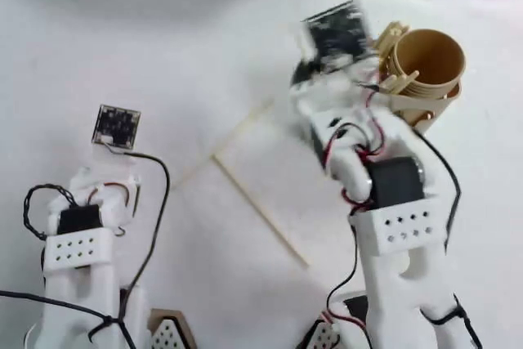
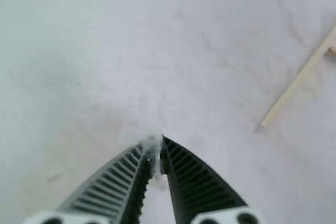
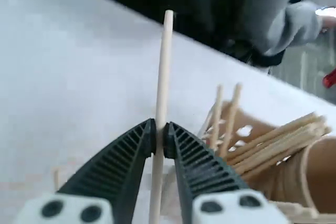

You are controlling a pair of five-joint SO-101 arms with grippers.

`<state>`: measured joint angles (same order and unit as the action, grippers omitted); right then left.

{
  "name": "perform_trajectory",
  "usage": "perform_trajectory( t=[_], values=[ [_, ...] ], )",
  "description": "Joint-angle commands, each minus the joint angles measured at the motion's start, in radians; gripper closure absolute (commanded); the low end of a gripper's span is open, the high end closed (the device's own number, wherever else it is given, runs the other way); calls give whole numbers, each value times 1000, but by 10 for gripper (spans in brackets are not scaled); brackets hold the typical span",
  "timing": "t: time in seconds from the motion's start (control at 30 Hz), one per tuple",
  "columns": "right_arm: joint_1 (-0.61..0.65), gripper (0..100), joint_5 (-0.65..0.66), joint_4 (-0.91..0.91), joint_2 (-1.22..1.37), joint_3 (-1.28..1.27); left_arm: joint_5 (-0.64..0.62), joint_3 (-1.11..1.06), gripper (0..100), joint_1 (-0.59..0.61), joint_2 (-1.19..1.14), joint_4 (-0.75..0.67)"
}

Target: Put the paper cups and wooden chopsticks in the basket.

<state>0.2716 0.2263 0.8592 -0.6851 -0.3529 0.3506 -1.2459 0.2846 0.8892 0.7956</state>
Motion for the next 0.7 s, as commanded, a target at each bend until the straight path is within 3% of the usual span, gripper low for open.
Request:
perform_trajectory(
  t=[0.0,0.17,0.37,0.57,0.67],
  values=[
    [-73,980,-64,-193,-25,44,-3,6,958,4,21,-18],
    [-120,980,-152,-473,-25,5,-3,6,958,2,19,-18],
    [-166,980,-115,-756,-25,-126,-3,6,958,2,19,-18],
    [-202,980,-114,-1147,-24,-345,-3,6,958,2,19,-18],
    [-202,980,-112,-1228,-24,-443,-3,6,958,2,19,-18]
  ],
)
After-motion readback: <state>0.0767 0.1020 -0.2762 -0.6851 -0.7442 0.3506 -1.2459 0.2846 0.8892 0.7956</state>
